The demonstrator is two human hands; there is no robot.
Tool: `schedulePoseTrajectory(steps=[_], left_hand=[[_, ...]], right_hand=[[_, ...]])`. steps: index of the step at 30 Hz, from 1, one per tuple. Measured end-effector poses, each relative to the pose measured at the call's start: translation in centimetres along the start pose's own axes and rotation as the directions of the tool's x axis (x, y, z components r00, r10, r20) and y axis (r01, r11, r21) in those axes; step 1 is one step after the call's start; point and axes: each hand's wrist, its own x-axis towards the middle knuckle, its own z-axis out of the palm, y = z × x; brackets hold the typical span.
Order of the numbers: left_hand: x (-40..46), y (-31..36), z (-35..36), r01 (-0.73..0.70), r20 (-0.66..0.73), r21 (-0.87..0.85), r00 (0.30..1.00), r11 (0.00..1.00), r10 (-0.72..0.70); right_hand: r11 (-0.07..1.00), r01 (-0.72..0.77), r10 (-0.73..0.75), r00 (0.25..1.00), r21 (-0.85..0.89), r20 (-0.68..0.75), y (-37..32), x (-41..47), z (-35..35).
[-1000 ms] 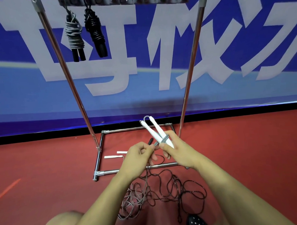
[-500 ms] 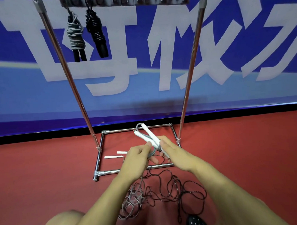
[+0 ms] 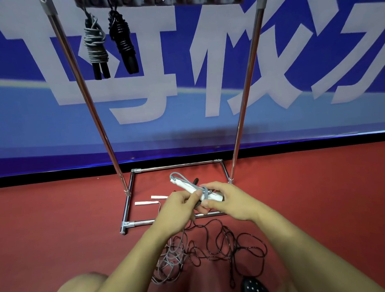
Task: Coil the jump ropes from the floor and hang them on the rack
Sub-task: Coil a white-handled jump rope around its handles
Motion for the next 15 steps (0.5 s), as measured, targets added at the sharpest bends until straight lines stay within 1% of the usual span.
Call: schedulePoseTrajectory(steps=[3, 5, 7, 10, 15], left_hand=[[-0.2, 0.0, 0.0, -0.046, 0.043, 0.018, 0.998, 0.999, 0.045], [-0.2, -0.1, 0.1, -0.088, 0.082, 0.026, 0.993, 0.996, 0.085], [-0.3, -0.1, 0.1, -0.113, 0.121, 0.021, 0.987, 0.993, 0.110], [-0.3, 0.0, 0.2, -0.135, 0.145, 0.009, 0.981, 0.991, 0.132], [-0.5, 0.5, 0.0, -0.148, 0.193, -0.019, 0.970, 0.989, 0.149]], right_hand=[[0.975, -0.027, 0.017, 0.999, 0.219, 0.048, -0.2, -0.2, -0.6], [0.925, -0.085, 0.028, 0.987, 0.369, 0.155, -0.3, -0.5, -0.7], [0.877, -0.146, 0.015, 0.960, 0.457, 0.279, -0.4, -0.8, -0.7], [0.839, -0.216, 0.029, 0.934, 0.499, 0.356, -0.6, -1.0, -0.7], [0.865, -0.179, -0.026, 0.917, 0.469, 0.398, -1.0, -1.5, -0.7]])
